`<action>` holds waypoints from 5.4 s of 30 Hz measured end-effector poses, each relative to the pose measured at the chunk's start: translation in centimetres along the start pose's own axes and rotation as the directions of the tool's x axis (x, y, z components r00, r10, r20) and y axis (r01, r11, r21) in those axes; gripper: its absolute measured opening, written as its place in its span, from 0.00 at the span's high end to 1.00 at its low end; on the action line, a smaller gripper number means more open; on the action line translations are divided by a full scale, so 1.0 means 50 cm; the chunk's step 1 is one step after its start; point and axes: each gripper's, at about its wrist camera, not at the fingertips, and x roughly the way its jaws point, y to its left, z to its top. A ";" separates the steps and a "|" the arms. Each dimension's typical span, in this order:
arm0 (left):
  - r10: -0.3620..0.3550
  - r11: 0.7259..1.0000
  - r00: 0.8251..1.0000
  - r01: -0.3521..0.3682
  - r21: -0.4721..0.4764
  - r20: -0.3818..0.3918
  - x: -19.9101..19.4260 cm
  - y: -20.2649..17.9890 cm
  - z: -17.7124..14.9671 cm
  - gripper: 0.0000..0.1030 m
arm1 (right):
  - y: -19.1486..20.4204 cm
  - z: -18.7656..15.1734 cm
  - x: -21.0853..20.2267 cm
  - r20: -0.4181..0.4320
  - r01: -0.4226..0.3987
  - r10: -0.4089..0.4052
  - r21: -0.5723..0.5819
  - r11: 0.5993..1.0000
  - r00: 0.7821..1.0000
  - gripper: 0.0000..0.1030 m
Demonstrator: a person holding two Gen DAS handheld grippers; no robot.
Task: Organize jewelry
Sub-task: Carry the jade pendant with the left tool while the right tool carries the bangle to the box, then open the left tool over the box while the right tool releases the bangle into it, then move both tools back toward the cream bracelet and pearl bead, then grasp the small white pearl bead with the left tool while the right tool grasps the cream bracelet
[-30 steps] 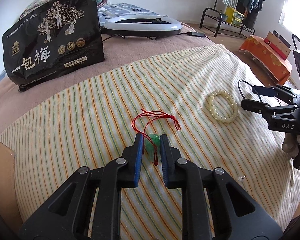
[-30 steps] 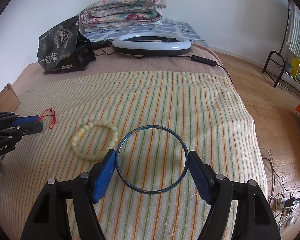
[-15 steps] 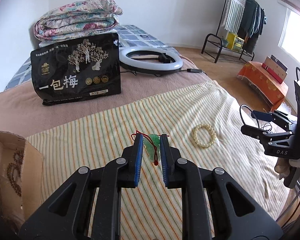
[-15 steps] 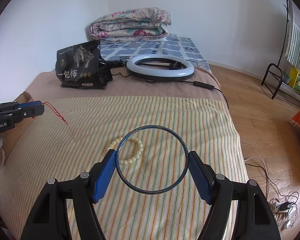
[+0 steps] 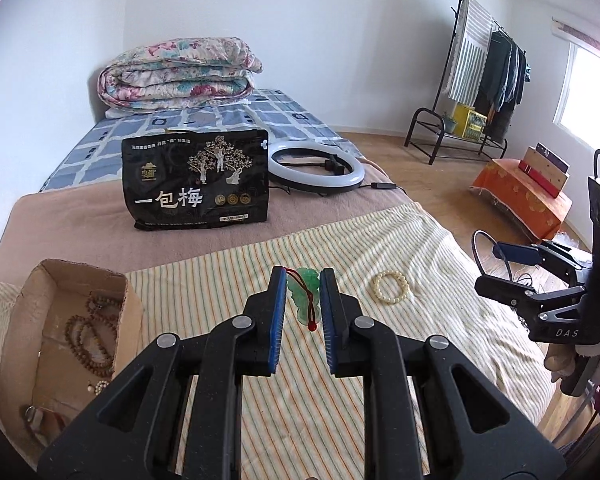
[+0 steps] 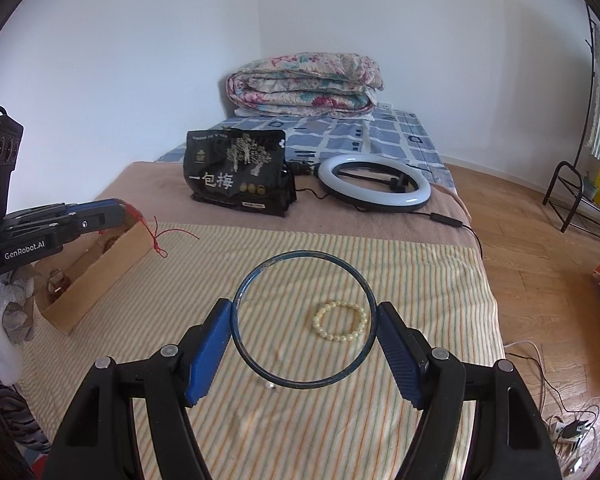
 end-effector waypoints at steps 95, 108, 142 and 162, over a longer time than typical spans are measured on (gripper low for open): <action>0.393 0.897 0.916 -0.401 -0.185 -0.078 -0.206 0.408 -0.134 0.53 | 0.548 0.154 0.290 -0.058 -0.304 0.298 -0.169 0.938 0.953 0.16; 0.367 0.919 0.929 -0.370 -0.139 -0.046 -0.195 0.334 -0.112 0.53 | 0.433 0.151 0.225 -0.018 -0.232 0.232 -0.145 0.962 0.972 0.14; 0.036 0.999 0.991 -0.036 0.002 -0.126 0.013 -0.039 -0.142 0.53 | -0.104 0.023 0.145 -0.053 0.087 -0.082 0.101 0.991 0.995 0.10; -0.152 0.980 0.956 0.179 0.085 -0.252 0.220 -0.192 -0.197 0.63 | -0.202 -0.064 0.289 -0.209 0.052 -0.023 0.134 0.990 0.978 0.23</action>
